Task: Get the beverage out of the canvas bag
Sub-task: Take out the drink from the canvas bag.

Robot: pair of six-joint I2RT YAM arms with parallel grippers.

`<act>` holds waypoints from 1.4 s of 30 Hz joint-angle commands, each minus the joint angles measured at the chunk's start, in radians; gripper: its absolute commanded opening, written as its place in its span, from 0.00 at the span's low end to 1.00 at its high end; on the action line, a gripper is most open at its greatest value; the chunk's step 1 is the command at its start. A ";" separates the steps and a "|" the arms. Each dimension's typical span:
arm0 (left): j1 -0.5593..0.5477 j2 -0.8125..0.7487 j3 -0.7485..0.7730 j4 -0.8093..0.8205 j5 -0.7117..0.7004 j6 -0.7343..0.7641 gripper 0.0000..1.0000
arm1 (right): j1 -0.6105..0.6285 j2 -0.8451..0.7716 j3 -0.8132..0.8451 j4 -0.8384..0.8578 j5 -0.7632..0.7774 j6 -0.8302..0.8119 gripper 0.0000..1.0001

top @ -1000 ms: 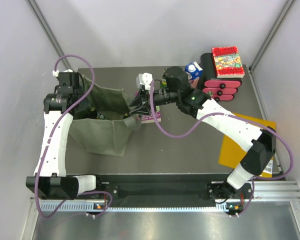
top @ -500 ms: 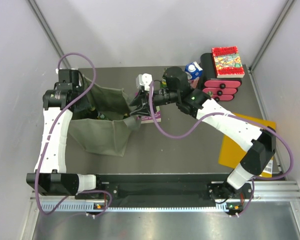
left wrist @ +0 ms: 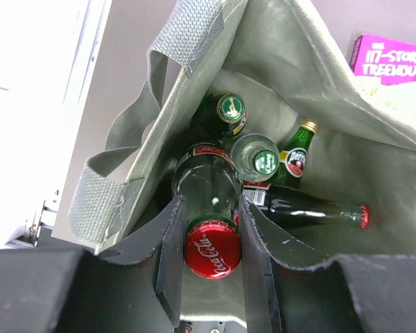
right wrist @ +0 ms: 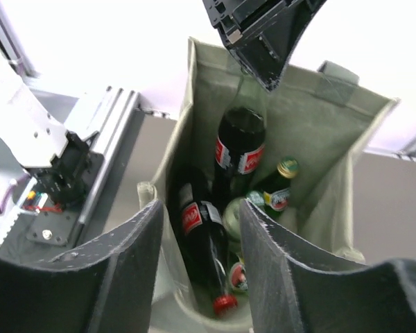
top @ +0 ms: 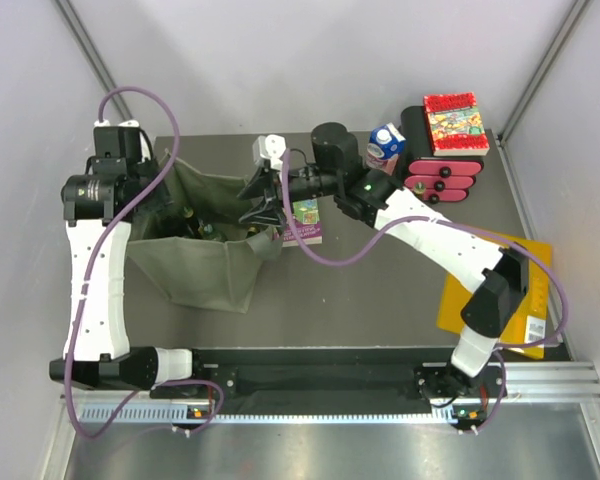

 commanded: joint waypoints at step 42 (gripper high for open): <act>0.000 -0.025 0.344 0.164 0.314 -0.085 0.00 | 0.188 0.446 0.504 0.387 0.307 0.525 0.69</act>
